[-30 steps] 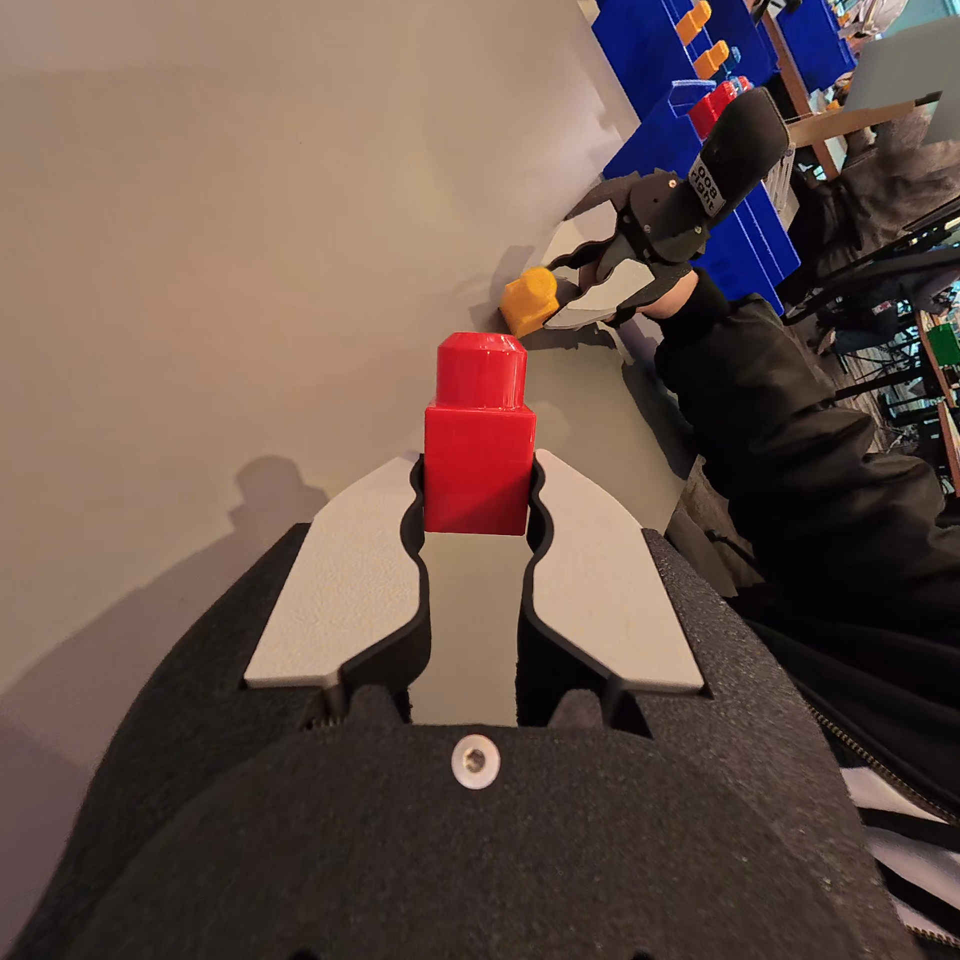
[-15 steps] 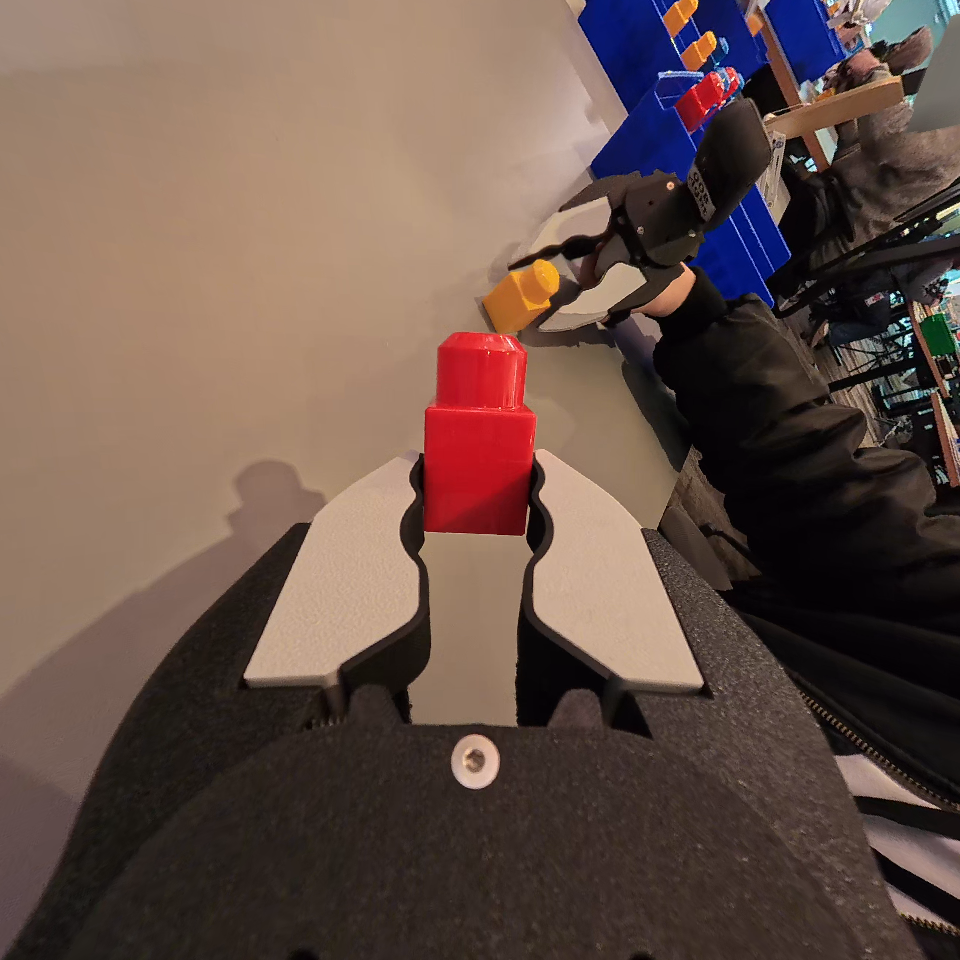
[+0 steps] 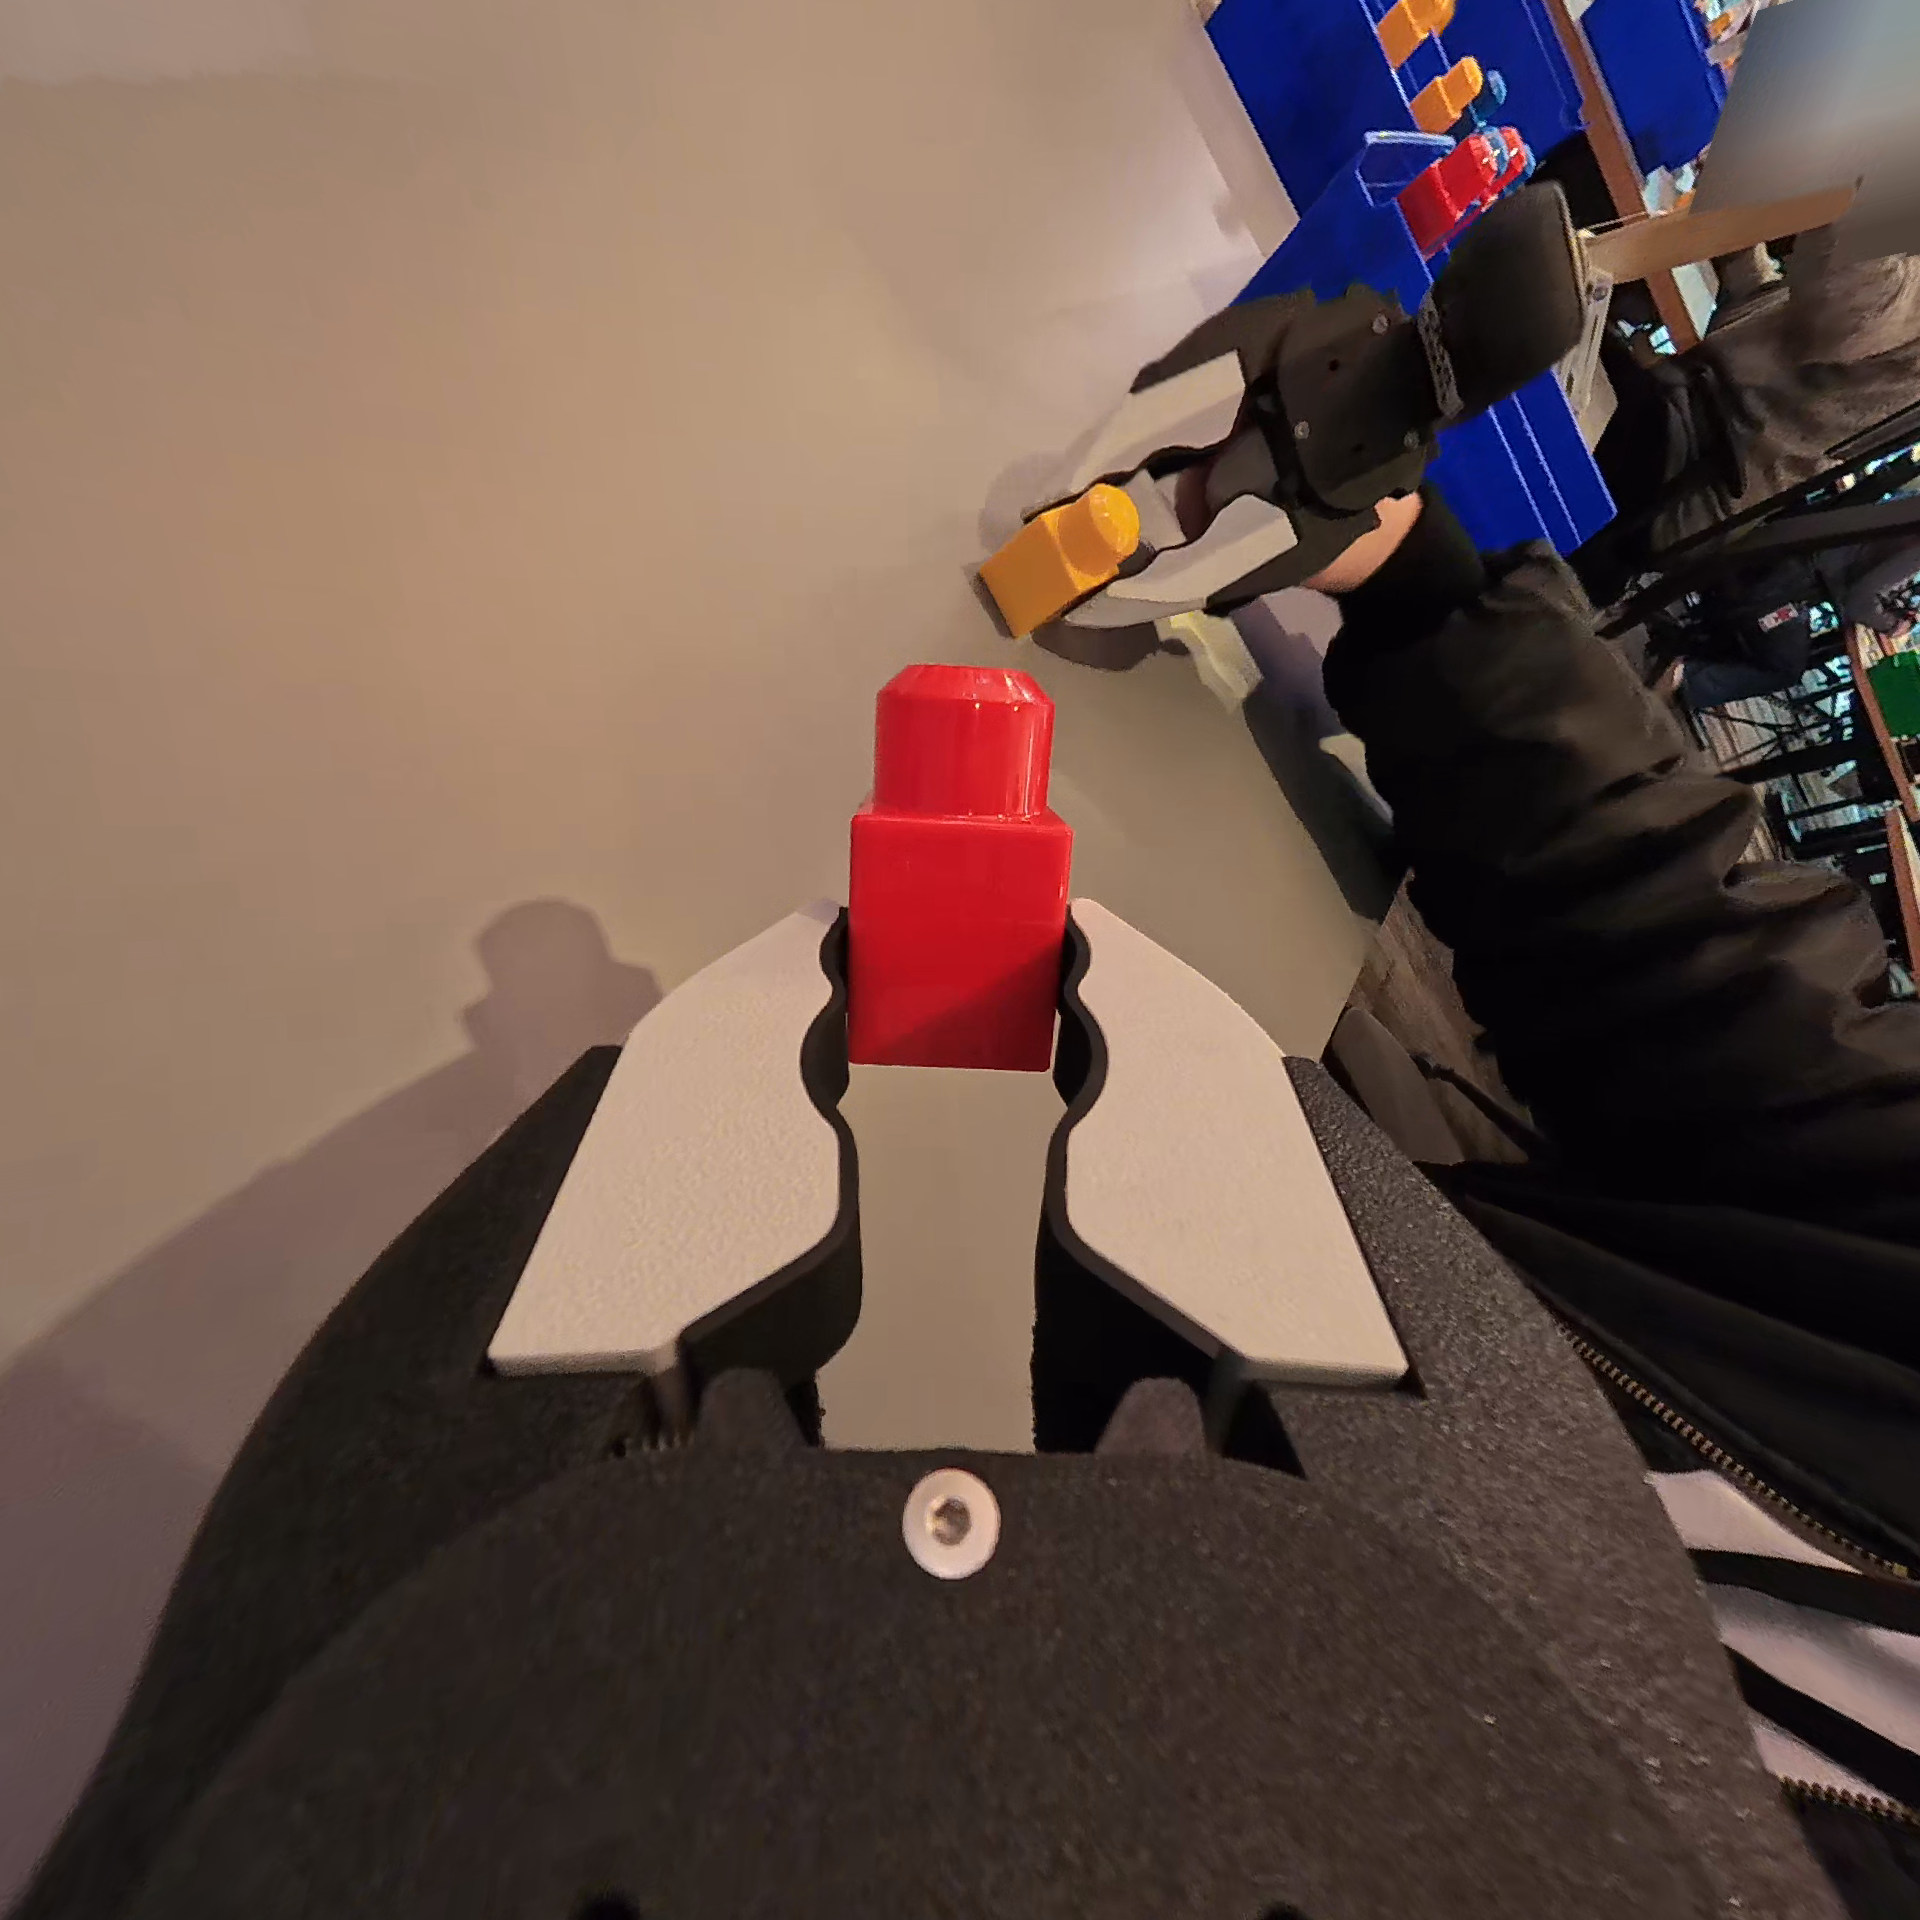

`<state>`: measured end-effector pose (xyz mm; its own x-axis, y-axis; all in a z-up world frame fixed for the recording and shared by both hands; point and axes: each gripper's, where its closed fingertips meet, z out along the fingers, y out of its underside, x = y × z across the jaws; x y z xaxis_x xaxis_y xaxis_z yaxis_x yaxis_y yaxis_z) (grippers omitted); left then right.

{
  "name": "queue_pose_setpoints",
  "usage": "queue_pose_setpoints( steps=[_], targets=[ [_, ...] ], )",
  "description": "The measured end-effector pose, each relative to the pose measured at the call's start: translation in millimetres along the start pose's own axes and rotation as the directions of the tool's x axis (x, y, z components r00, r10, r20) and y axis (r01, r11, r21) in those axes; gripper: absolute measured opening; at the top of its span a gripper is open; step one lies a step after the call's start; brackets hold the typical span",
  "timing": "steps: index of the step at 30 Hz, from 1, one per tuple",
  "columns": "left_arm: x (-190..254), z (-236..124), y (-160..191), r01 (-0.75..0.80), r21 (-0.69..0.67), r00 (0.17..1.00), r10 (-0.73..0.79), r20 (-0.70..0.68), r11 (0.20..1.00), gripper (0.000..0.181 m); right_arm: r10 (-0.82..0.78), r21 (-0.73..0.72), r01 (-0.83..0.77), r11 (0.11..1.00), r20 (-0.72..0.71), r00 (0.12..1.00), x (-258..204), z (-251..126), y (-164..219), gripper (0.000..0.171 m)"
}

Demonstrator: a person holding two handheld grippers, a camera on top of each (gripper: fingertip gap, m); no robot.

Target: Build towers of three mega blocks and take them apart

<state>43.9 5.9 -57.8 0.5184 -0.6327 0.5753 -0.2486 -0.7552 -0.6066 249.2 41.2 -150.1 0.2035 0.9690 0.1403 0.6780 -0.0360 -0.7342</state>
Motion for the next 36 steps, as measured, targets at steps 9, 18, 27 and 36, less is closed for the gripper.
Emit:
queue_pose_setpoints(
  steps=[9, 18, 27, 36],
  targets=[
    [5, -7, -1, -0.010, 0.024, 1.000, 0.011, -0.021, 1.000, 0.036, 0.025, 0.043, -0.027, 0.999, 0.039, 0.999, 9, 6, -11, 0.058],
    [63, 3, 10, -0.320, 0.174, 0.922, 0.348, -0.167, 0.931, 0.036, 0.202, 0.463, -0.163, 0.871, -0.036, 0.979, -54, -76, -119, 0.037],
    [137, 22, 21, -0.439, 0.304, 0.798, 0.523, -0.300, 0.845, 0.036, 0.136, 0.549, -0.230, 0.804, 0.207, 0.969, -120, -56, -200, 0.051],
    [154, 20, 27, -0.467, 0.304, 0.773, 0.550, -0.315, 0.830, 0.036, 0.096, 0.546, -0.289, 0.786, 0.354, 0.930, -142, -51, -210, 0.035]
  ],
)
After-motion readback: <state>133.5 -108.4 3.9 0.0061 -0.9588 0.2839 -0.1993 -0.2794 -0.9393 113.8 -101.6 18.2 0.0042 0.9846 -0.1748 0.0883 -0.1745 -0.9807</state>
